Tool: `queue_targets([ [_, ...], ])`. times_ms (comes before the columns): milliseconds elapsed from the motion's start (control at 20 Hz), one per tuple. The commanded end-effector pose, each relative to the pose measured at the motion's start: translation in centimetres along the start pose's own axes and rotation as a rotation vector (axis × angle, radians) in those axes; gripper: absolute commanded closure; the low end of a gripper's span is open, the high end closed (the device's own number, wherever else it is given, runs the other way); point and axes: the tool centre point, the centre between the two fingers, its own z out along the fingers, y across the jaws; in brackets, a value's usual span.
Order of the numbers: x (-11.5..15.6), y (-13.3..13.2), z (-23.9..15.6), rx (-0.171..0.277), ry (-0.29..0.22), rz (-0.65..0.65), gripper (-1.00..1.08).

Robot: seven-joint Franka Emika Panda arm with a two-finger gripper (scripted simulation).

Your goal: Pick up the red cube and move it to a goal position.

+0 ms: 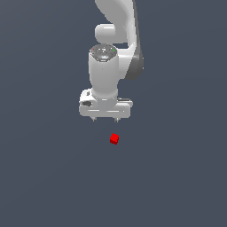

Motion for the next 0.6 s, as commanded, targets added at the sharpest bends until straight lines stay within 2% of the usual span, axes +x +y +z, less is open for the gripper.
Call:
queue_targets([
  [0, 0.0, 0.0, 0.0, 0.000, 0.000, 0.000, -0.92],
  [300, -0.1, -0.3, 1.0, 0.001, -0.003, 0.022, -0.92],
  [550, -0.2, -0.9, 3.4, 0.004, -0.009, 0.076, -0.92],
])
